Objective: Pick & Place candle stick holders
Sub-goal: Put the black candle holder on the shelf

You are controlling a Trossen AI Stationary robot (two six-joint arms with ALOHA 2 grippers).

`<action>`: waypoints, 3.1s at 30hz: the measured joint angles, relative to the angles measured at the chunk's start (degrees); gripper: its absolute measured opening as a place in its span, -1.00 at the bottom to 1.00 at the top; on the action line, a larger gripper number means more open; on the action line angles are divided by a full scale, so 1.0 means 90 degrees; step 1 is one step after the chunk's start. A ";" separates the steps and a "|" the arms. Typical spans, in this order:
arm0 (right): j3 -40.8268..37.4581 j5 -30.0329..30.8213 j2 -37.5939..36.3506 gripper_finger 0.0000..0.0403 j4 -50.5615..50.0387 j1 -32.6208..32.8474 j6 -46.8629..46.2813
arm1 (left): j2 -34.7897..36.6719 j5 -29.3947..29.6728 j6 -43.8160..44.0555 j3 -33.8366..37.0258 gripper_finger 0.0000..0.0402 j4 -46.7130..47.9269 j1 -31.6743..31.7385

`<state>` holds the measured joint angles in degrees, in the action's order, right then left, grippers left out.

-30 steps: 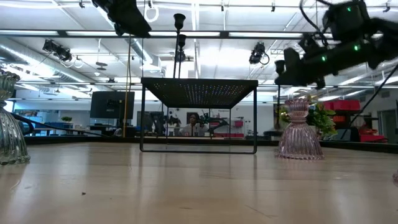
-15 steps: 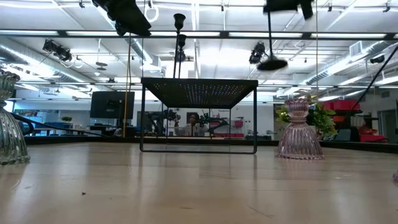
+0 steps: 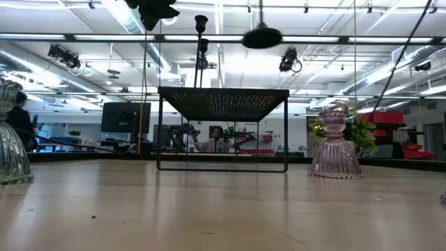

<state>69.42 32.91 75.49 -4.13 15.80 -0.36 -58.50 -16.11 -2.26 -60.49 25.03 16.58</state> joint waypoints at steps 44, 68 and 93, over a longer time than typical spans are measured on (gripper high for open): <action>0.1075 -0.1550 0.1320 -1.00 0.0938 -0.0486 0.0739 | -0.1428 0.0802 -0.0212 0.0005 -0.91 -0.3076 -0.1666; 0.1063 -0.1062 0.1157 -0.27 -0.0218 -0.0251 0.1100 | -0.1062 0.1809 -0.0332 0.0319 -0.93 -0.2772 -0.1863; -0.0792 0.0510 -0.0254 -0.40 -0.0848 -0.0312 -0.0485 | -0.0124 0.2650 0.0392 0.3016 -0.93 -0.5261 -0.1564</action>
<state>62.29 37.50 73.20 -11.76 12.99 -4.73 -59.61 7.73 1.26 -33.34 -22.32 2.50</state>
